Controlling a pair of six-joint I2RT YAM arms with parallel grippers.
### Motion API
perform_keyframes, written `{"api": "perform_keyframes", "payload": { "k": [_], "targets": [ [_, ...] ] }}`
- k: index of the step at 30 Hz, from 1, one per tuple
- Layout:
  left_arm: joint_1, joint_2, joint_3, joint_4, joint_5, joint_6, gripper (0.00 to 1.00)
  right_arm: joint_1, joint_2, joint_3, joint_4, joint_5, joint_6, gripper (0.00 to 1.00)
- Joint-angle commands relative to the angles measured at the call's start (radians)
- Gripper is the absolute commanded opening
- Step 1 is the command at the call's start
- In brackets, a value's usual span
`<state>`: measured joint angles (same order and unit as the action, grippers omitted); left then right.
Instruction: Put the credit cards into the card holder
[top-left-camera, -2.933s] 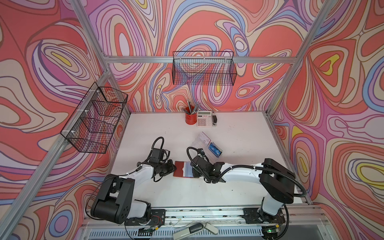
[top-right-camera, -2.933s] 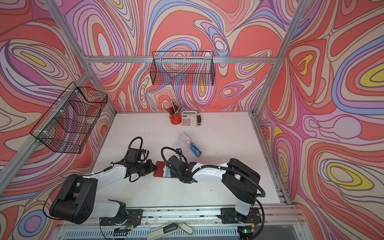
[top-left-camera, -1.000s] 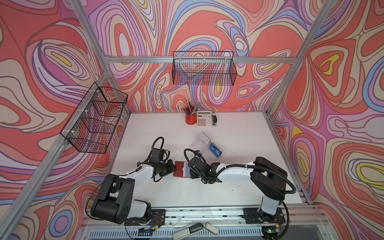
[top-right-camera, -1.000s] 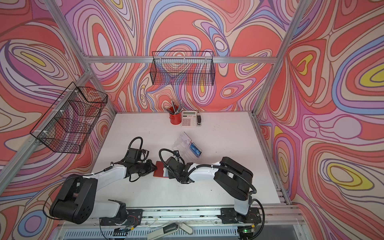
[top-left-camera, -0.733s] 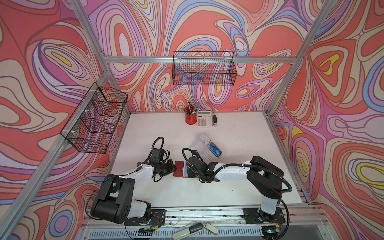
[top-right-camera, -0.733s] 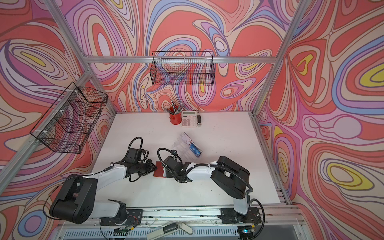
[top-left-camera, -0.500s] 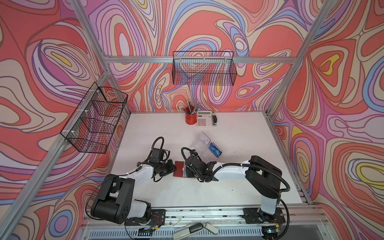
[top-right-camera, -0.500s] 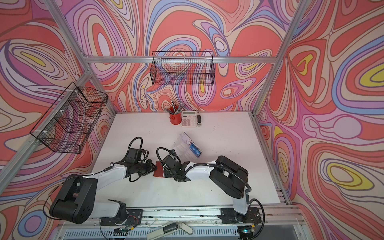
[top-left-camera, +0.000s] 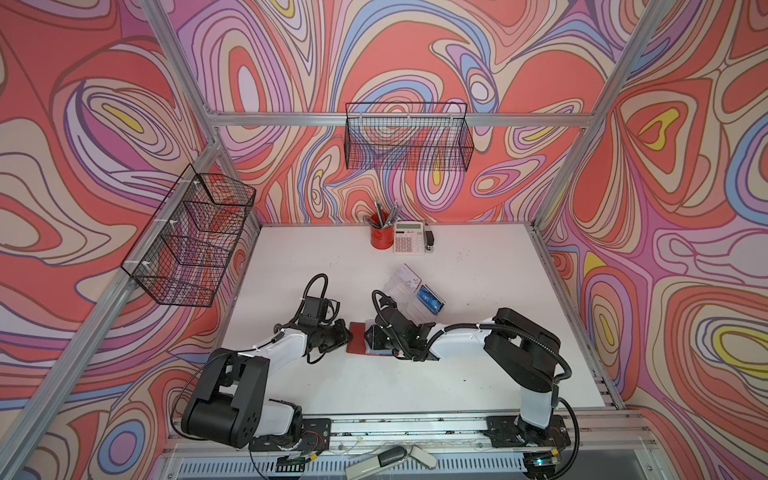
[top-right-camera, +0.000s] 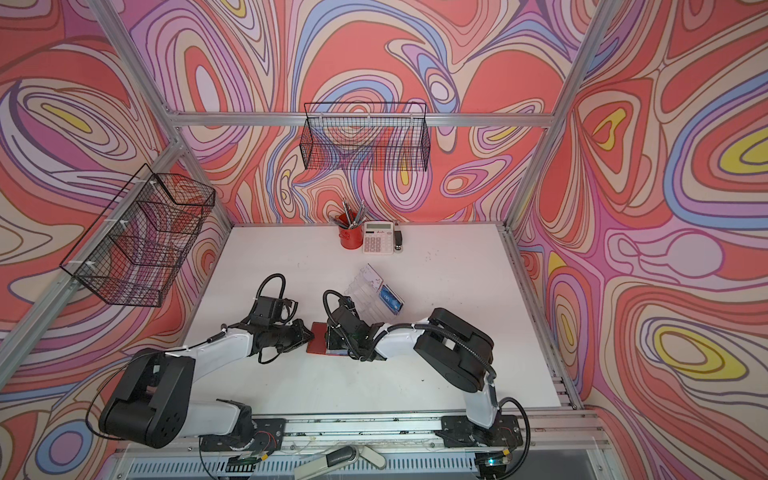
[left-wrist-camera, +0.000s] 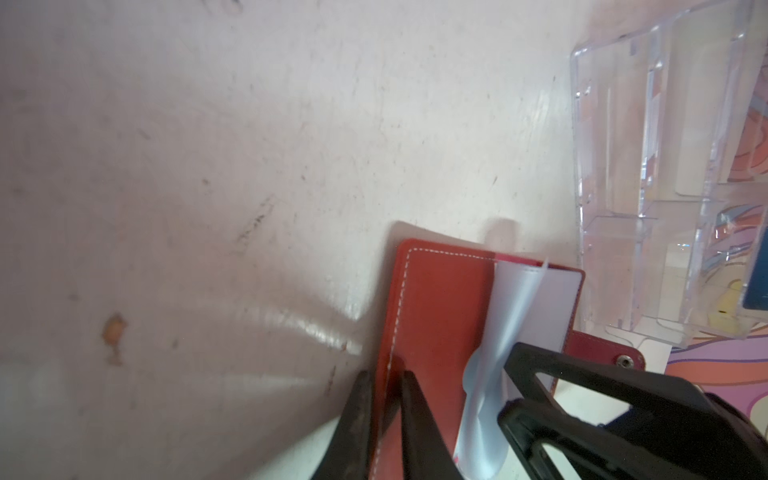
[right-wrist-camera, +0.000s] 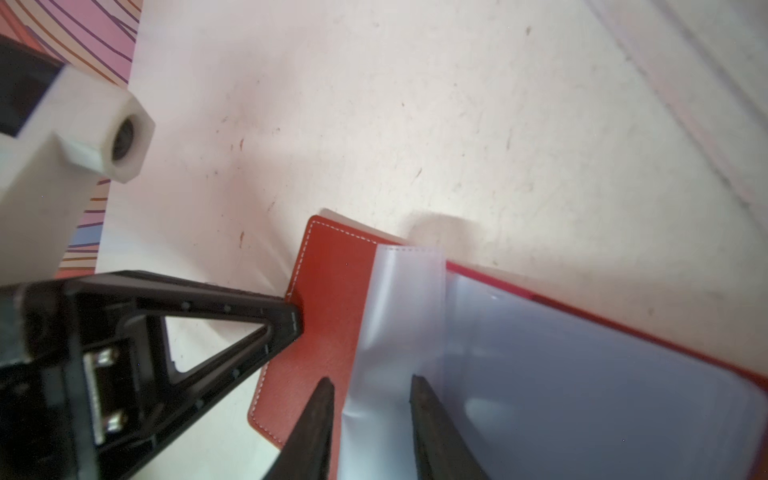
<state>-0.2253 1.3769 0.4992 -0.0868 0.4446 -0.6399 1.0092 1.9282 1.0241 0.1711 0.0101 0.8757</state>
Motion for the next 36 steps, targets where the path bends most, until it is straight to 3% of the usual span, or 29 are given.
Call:
{"api": "perform_keyframes", "payload": {
  "k": [1, 10, 14, 18, 24, 30, 36],
  "targets": [
    [0.004, -0.016, 0.006, -0.048, -0.026, 0.010, 0.16, -0.003, 0.012, -0.015, 0.061, -0.021, 0.032, 0.34],
    [0.003, -0.316, -0.051, -0.119, -0.161, 0.003, 0.26, -0.003, 0.037, -0.039, 0.083, -0.009, 0.044, 0.25],
    [0.003, -0.402, -0.092, -0.020, -0.082, -0.001, 0.37, -0.003, 0.037, -0.054, 0.097, -0.006, 0.041, 0.24],
    [0.001, -0.309, -0.077, 0.093, 0.043, -0.011, 0.36, -0.003, 0.036, -0.074, 0.123, -0.006, 0.043, 0.23],
    [-0.036, -0.037, 0.007, 0.189, 0.164, -0.010, 0.29, -0.003, 0.037, -0.082, 0.139, -0.013, 0.043, 0.22],
    [-0.116, 0.037, 0.100, 0.159, 0.142, 0.032, 0.28, -0.003, 0.040, -0.084, 0.149, -0.015, 0.042, 0.21],
    [-0.123, 0.111, 0.144, 0.089, 0.094, 0.051, 0.26, -0.003, 0.039, -0.104, 0.180, -0.014, 0.053, 0.20]
  ]
}}
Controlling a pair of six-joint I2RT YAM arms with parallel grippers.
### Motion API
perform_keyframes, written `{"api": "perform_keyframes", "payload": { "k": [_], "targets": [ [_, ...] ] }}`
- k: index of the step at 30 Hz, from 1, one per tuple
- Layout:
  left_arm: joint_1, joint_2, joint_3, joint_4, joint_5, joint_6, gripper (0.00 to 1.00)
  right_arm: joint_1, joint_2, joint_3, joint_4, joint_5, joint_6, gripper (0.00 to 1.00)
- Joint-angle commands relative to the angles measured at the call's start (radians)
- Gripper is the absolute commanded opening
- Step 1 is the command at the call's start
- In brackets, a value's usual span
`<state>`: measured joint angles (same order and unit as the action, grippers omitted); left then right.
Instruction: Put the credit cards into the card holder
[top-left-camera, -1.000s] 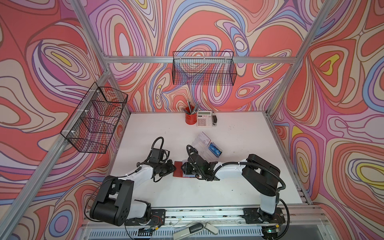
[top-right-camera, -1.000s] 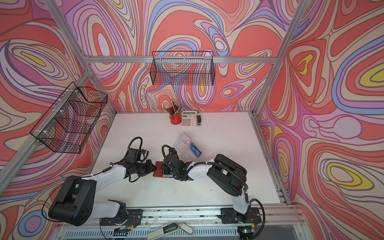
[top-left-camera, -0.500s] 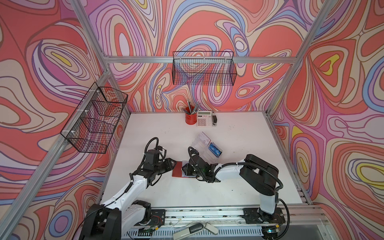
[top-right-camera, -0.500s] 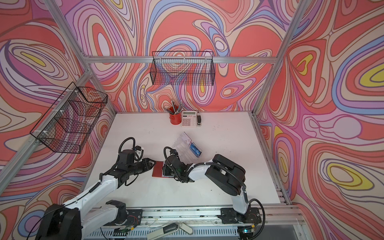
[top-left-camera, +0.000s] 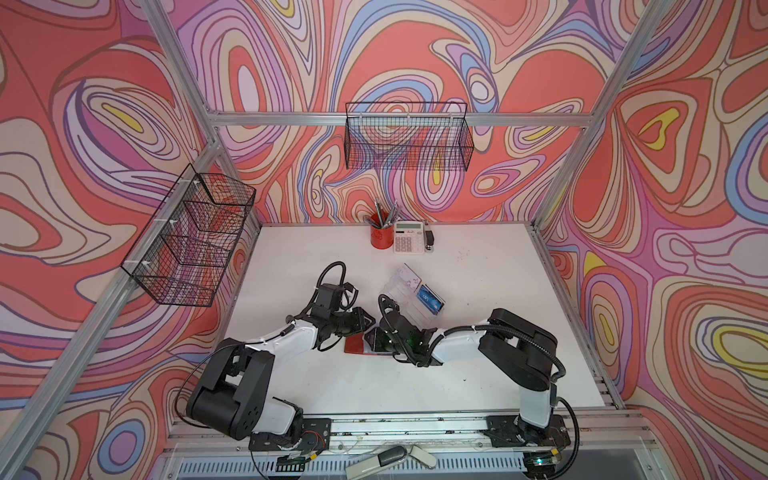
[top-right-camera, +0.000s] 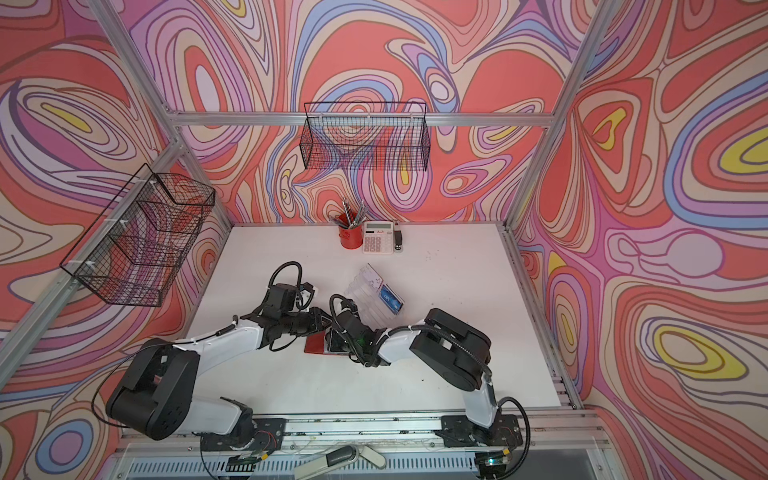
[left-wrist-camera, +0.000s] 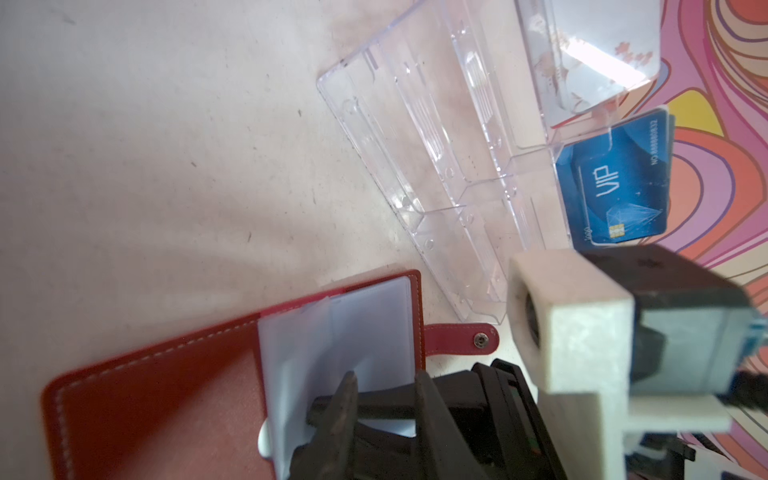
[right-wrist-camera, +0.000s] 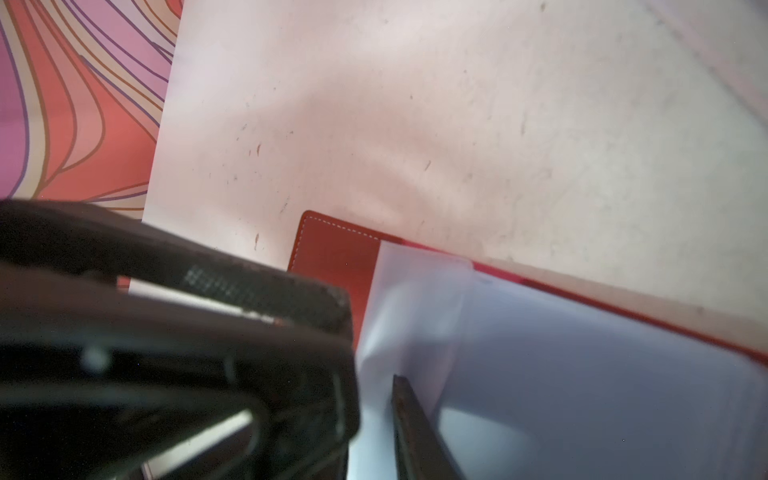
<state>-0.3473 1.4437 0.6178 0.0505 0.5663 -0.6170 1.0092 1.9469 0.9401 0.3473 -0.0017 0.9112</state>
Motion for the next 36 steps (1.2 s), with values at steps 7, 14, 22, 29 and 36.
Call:
{"api": "perform_keyframes", "payload": {
  "k": [7, 14, 22, 29, 36],
  "targets": [
    [0.000, 0.151, 0.074, -0.088, -0.025, 0.027, 0.22, -0.003, 0.005, -0.023, 0.008, -0.003, 0.015, 0.20],
    [-0.001, 0.189, 0.100, -0.154, -0.079, 0.036, 0.20, -0.003, -0.035, -0.028, -0.007, 0.012, -0.002, 0.22],
    [0.000, 0.207, 0.108, -0.170, -0.075, 0.042, 0.17, -0.003, -0.156, -0.094, -0.026, 0.071, 0.006, 0.27],
    [0.000, 0.186, 0.103, -0.176, -0.088, 0.046, 0.17, -0.010, -0.141, -0.111, -0.023, 0.067, 0.037, 0.29],
    [0.000, 0.183, 0.102, -0.173, -0.080, 0.046, 0.17, -0.010, -0.062, -0.072, -0.005, 0.018, 0.048, 0.29]
  ]
}}
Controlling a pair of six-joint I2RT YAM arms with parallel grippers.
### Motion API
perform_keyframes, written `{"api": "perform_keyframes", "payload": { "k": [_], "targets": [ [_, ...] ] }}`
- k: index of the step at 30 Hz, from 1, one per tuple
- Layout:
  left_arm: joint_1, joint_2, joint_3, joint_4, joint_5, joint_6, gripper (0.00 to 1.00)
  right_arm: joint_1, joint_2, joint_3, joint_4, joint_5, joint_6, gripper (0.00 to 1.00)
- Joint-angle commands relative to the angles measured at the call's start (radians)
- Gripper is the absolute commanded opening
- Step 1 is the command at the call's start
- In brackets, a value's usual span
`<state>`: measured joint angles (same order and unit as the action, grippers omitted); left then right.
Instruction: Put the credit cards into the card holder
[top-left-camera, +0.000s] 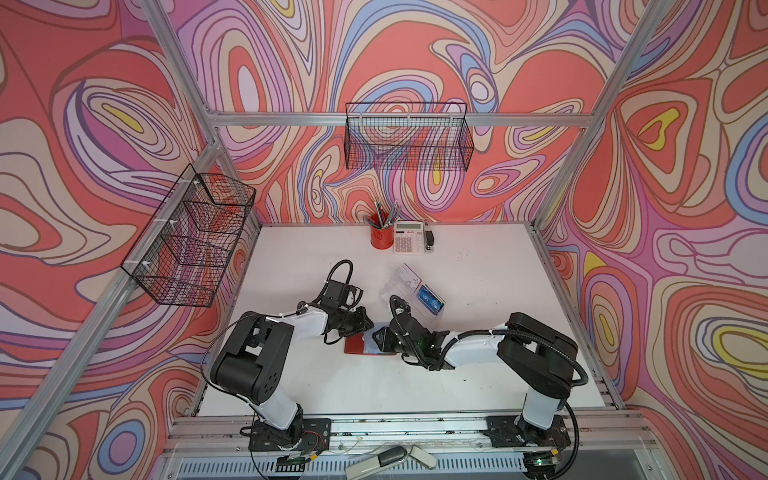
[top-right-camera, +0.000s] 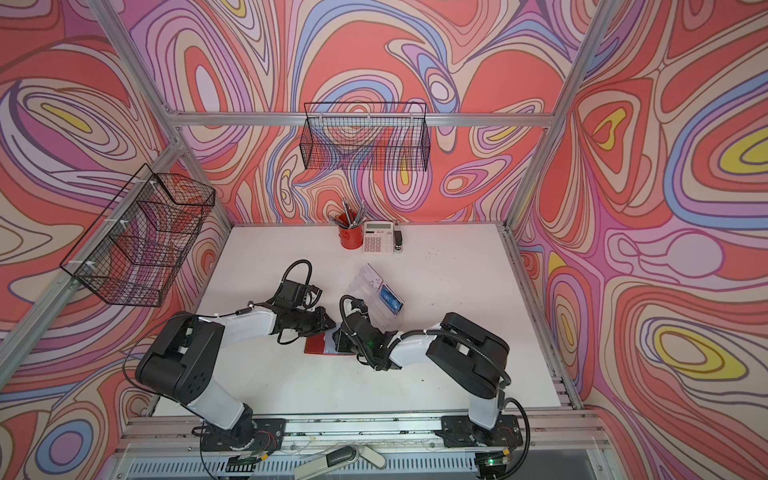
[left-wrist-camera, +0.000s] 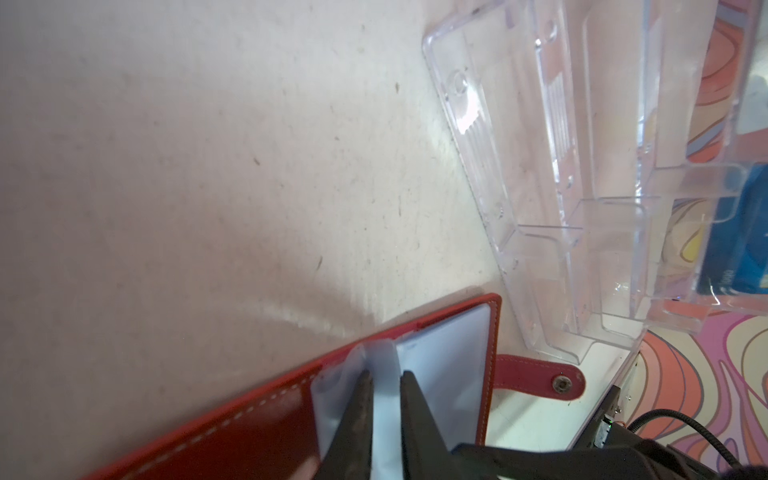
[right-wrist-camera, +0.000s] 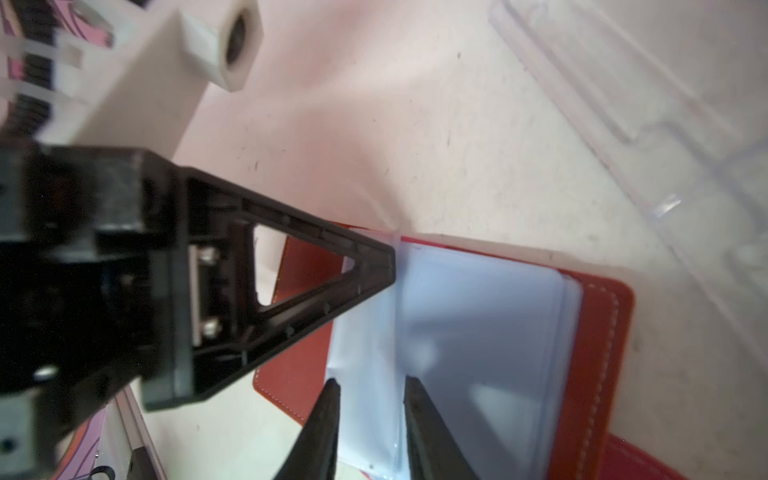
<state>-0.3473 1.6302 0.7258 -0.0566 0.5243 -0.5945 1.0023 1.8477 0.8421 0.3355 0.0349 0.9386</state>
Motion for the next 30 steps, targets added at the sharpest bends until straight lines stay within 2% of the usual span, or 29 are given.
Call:
{"api": "perform_keyframes", "payload": {
  "k": [1, 9, 16, 21, 27, 30],
  "targets": [
    [0.000, -0.005, -0.007, -0.063, -0.039, 0.023, 0.17, -0.003, 0.047, 0.033, 0.007, -0.023, 0.019, 0.29],
    [0.000, -0.047, -0.021, -0.063, -0.049, 0.025, 0.17, -0.003, 0.086, 0.089, 0.008, -0.070, 0.016, 0.27],
    [0.000, -0.152, -0.055, -0.069, -0.107, 0.027, 0.23, -0.002, 0.072, 0.113, 0.010, -0.077, 0.012, 0.27],
    [0.002, -0.241, -0.083, -0.078, -0.164, 0.018, 0.31, -0.004, 0.070, 0.124, 0.019, -0.083, 0.011, 0.28],
    [0.019, -0.405, -0.127, -0.144, -0.339, -0.007, 0.43, 0.005, 0.085, 0.159, 0.024, -0.106, 0.005, 0.28],
    [0.049, -0.479, -0.152, -0.174, -0.404, -0.023, 0.54, 0.020, 0.089, 0.187, 0.012, -0.098, -0.010, 0.30]
  ]
}}
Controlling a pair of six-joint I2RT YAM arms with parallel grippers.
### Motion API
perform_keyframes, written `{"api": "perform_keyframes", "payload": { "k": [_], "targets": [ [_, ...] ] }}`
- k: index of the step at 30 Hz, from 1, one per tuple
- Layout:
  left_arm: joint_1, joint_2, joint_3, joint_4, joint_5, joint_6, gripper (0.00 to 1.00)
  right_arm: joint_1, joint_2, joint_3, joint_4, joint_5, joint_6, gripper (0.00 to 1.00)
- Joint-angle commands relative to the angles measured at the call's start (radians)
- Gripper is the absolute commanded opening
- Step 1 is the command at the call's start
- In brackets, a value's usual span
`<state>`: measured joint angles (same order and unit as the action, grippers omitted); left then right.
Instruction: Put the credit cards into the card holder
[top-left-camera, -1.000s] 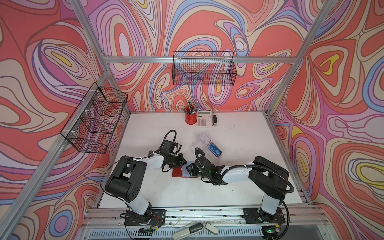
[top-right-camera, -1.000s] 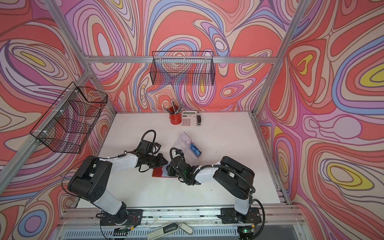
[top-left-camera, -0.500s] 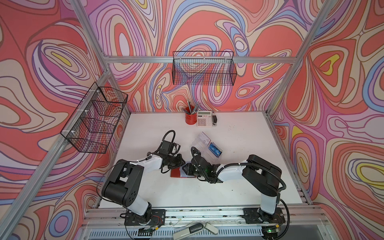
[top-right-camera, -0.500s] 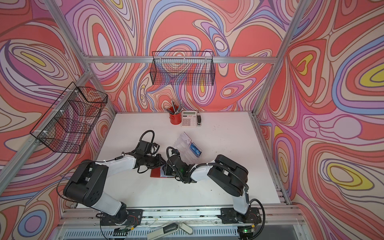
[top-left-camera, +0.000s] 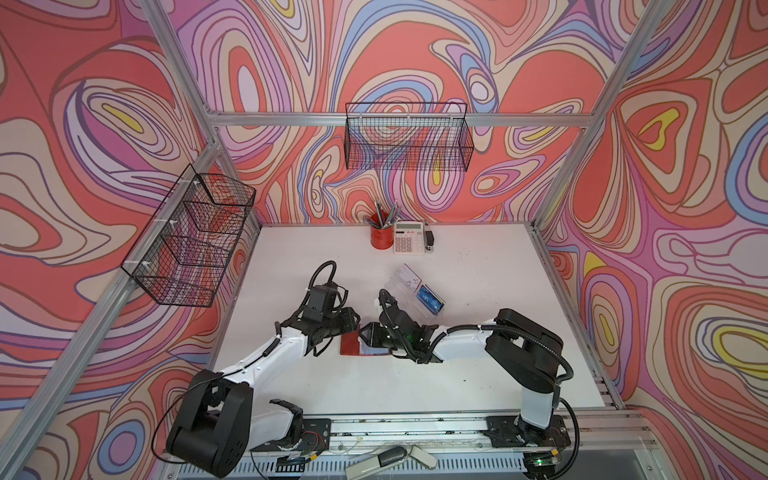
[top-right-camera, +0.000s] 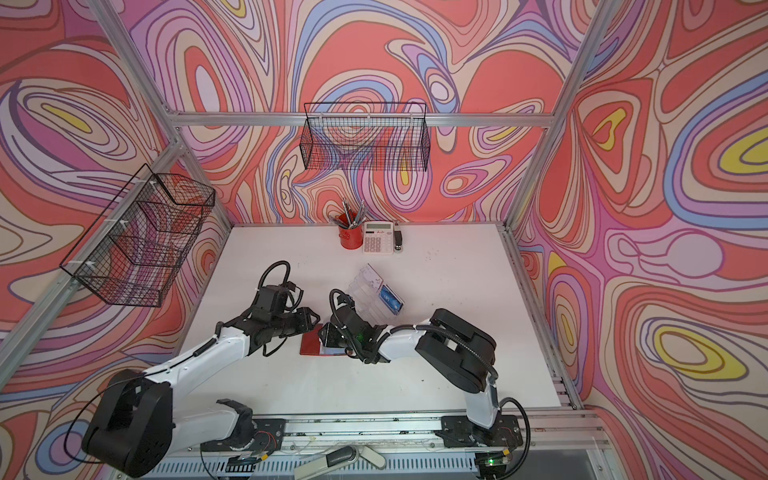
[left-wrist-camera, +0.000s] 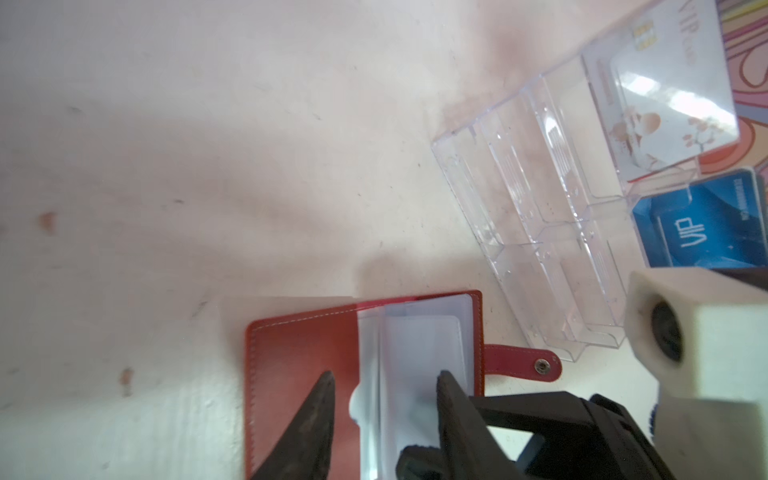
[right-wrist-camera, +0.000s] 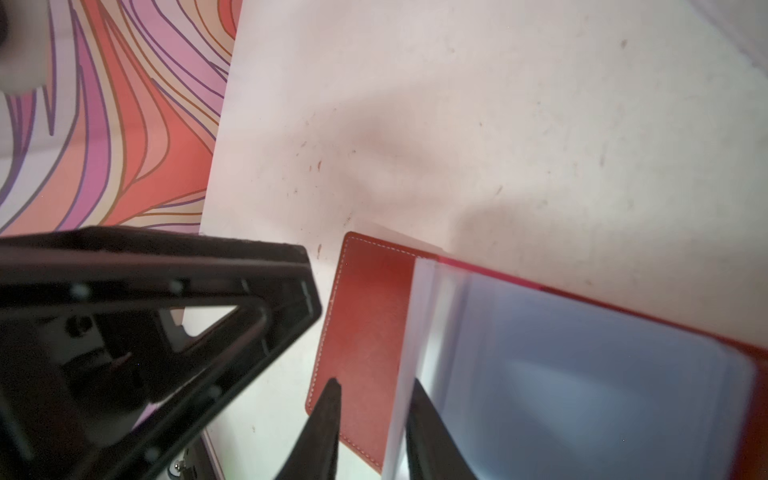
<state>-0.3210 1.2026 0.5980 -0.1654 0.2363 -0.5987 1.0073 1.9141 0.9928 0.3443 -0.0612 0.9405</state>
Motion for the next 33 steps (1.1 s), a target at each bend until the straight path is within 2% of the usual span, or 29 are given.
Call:
{"api": "perform_keyframes", "payload": {
  "k": [1, 3, 5, 8, 15, 20, 24, 27, 29, 31, 33],
  "targets": [
    [0.033, -0.074, -0.031, -0.081, -0.136, -0.026, 0.59, 0.017, 0.030, 0.050, -0.003, -0.005, -0.016, 0.29],
    [0.055, -0.107, -0.045, -0.090, -0.159, -0.042, 0.70, 0.025, 0.048, 0.069, -0.014, -0.005, -0.020, 0.29],
    [0.074, -0.134, -0.057, -0.090, -0.168, -0.058, 0.87, 0.030, 0.065, 0.079, -0.017, 0.007, -0.023, 0.29],
    [0.080, -0.169, -0.072, -0.087, -0.183, -0.063, 0.96, 0.029, 0.093, 0.087, -0.016, 0.028, -0.023, 0.29],
    [0.083, -0.281, -0.157, -0.032, -0.173, -0.058, 0.98, 0.030, 0.142, 0.126, -0.052, 0.020, -0.034, 0.28],
    [0.083, -0.336, -0.153, -0.086, -0.222, -0.078, 1.00, 0.029, -0.006, 0.098, -0.163, 0.067, -0.091, 0.27],
    [0.083, -0.376, -0.165, -0.081, -0.206, -0.062, 1.00, 0.024, -0.248, 0.067, -0.368, 0.228, -0.158, 0.36],
    [0.083, -0.392, -0.174, -0.082, -0.205, -0.055, 1.00, -0.002, -0.394, 0.113, -0.568, 0.339, -0.205, 0.39],
    [0.083, -0.396, -0.177, -0.072, -0.188, -0.045, 1.00, -0.026, -0.453, 0.174, -0.695, 0.428, -0.245, 0.45],
    [0.083, -0.398, -0.179, -0.060, -0.160, -0.031, 0.99, -0.051, -0.497, 0.239, -0.811, 0.534, -0.270, 0.55],
    [0.083, -0.404, -0.179, -0.059, -0.157, -0.022, 0.99, -0.078, -0.531, 0.268, -0.840, 0.550, -0.327, 0.58]
  ]
}}
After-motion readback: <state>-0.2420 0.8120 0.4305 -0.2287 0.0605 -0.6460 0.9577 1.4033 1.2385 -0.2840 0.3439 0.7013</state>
